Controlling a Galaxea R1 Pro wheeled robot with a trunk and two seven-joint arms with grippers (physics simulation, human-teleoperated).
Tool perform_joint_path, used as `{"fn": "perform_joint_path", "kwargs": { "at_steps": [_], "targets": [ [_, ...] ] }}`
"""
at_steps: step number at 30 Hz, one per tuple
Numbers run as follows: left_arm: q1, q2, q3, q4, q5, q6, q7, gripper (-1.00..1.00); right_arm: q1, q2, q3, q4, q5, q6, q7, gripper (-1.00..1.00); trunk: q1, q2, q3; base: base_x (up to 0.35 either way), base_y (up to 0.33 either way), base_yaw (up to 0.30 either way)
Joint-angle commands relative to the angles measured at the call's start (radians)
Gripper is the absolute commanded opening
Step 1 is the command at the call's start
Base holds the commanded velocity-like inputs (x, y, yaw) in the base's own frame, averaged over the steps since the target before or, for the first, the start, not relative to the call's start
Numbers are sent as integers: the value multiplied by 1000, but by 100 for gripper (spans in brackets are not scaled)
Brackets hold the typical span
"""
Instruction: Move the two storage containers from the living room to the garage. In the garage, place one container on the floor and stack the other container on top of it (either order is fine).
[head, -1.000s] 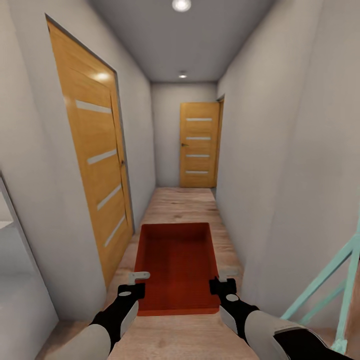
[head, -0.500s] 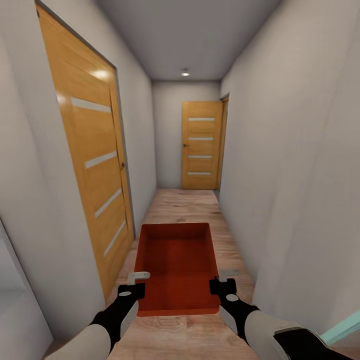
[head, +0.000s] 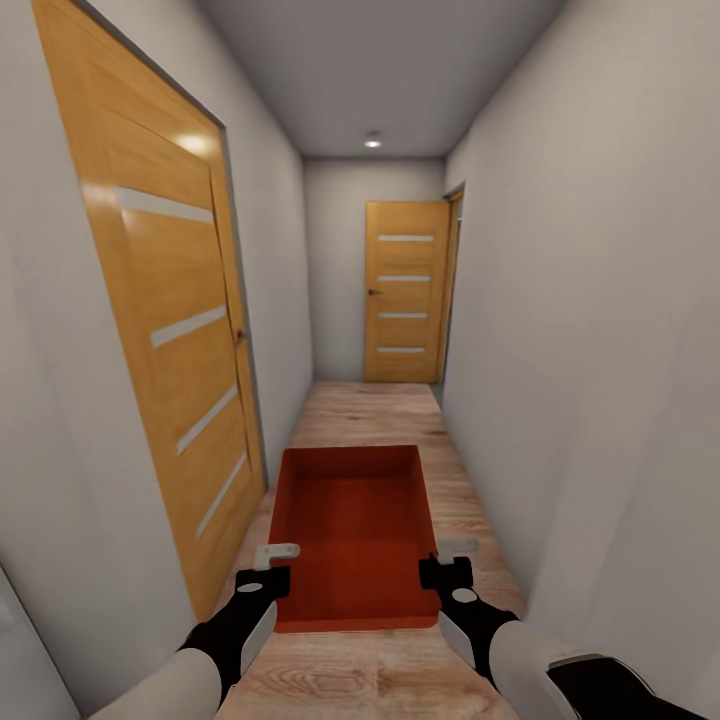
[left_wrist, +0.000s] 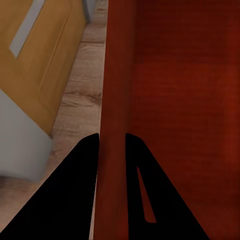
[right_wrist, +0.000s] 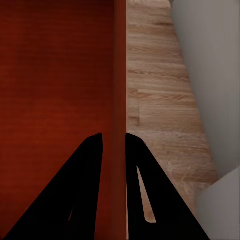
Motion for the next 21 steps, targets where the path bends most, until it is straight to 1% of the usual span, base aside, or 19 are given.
{"fn": "perform_joint_path", "kwargs": {
  "at_steps": [1, 21],
  "targets": [
    [-1, 0, 23, -6, -24, -1, 27, -100, 0, 1, -32, 3, 13, 3, 4, -100, 1, -1, -1, 322, 0, 0],
    [-1, 2, 23, -6, -26, -1, 27, -100, 0, 1, -32, 3, 13, 3, 4, -100, 1, -1, -1, 322, 0, 0]
  ]
}}
